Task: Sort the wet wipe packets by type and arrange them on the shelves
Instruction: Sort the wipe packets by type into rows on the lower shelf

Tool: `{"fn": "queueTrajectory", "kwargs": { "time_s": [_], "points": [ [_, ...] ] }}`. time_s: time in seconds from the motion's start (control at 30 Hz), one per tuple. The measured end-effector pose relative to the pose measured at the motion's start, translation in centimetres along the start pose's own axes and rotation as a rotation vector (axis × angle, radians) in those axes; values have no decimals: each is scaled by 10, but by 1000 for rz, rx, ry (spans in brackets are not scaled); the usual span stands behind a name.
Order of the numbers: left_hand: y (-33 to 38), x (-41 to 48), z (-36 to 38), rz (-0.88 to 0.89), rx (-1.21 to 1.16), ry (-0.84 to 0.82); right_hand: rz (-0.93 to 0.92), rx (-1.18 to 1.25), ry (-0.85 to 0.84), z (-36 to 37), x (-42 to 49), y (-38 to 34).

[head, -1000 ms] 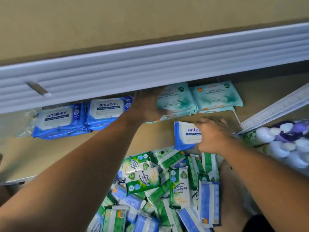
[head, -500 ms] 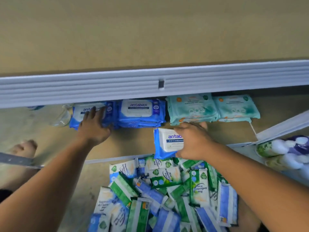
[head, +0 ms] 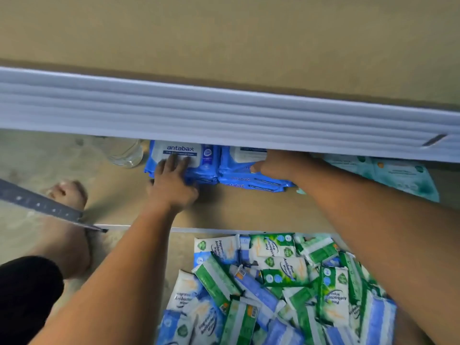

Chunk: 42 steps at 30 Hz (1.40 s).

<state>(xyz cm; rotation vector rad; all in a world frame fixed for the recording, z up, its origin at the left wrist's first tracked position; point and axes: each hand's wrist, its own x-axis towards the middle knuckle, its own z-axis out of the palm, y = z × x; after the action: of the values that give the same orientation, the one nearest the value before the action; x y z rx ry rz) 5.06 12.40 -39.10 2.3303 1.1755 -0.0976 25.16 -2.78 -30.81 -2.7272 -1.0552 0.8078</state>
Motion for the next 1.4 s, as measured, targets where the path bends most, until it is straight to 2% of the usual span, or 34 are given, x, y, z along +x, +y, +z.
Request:
{"fn": "queueTrajectory", "kwargs": {
  "time_s": [0.2, 0.37, 0.5, 0.6, 0.7, 0.8, 0.93, 1.1, 1.23, 1.3, 1.4],
  "points": [
    [-2, 6, 9, -25, -134, 63, -15, 11, 29, 18, 11, -6],
    [-4, 6, 12, -22, -115, 66, -46, 24, 56, 25, 15, 1],
    [-3, 1, 8, -10, -130, 41, -73, -207, 90, 25, 16, 3],
    [-4, -20, 8, -18, -252, 143, -83, -250, 165, 33, -3, 7],
    [-8, -58, 16, -143, -385, 200, -35, -184, 214, 48, -41, 18],
    [-18, -101, 33, -243, -420, 57, 10, -152, 191, 67, -95, 37],
    [-21, -167, 40, -269, -351, -121, 139, -66, 94, 95, -166, 69],
    [-33, -240, 61, -335, -424, -233, 296, 238, 105, 133, -247, 102],
    [-31, -292, 70, -416, -461, -258, 511, 656, 163, 165, -298, 118],
    [-26, -315, 74, -458, -518, -246, 593, 696, 119, 182, -317, 124],
    [-33, -338, 89, -510, -524, -274, 599, 627, -69, 193, -334, 119]
  ]
}}
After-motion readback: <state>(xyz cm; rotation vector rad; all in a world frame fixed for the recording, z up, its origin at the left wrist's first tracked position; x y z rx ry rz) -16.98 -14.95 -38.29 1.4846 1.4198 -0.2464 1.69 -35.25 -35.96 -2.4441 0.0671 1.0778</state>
